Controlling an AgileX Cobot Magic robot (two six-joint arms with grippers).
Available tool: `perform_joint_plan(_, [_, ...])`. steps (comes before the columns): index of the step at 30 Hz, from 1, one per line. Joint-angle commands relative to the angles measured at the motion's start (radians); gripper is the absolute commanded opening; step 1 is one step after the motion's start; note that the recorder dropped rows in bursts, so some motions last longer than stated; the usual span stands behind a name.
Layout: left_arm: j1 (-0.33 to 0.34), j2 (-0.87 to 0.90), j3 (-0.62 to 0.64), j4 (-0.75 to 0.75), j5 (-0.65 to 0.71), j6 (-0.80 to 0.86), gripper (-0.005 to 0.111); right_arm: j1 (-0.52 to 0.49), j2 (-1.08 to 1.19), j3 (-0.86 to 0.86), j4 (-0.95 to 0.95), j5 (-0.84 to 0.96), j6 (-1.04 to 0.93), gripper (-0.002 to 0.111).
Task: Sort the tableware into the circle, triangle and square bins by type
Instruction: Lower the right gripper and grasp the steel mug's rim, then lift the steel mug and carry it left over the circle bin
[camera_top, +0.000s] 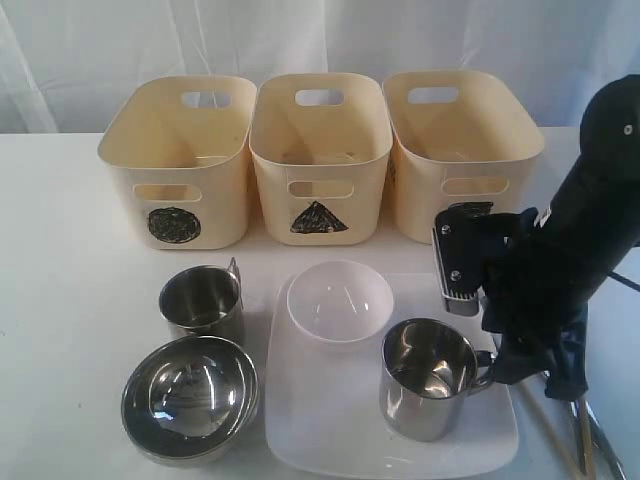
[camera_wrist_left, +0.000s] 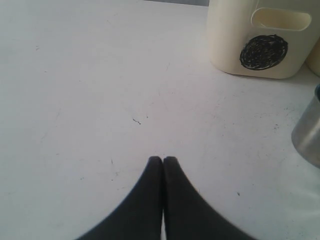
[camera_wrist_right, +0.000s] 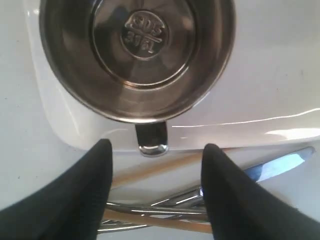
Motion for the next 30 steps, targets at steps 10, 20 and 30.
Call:
perform_joint_plan(10, [-0.001,-0.005,0.004,-0.003,-0.004,0.001,0.0,0.0,0.056,0.003,0.001,-0.056,-0.013,0.051])
perform_joint_plan(20, [-0.001,-0.005,0.004,-0.003,-0.004,0.001,0.0,0.0,0.092,0.003,0.005,-0.059,-0.058,0.045])
perform_joint_plan(30, [-0.001,-0.005,0.004,-0.003,-0.004,0.001,0.0,0.02,0.092,0.003,0.005,-0.07,-0.066,0.0])
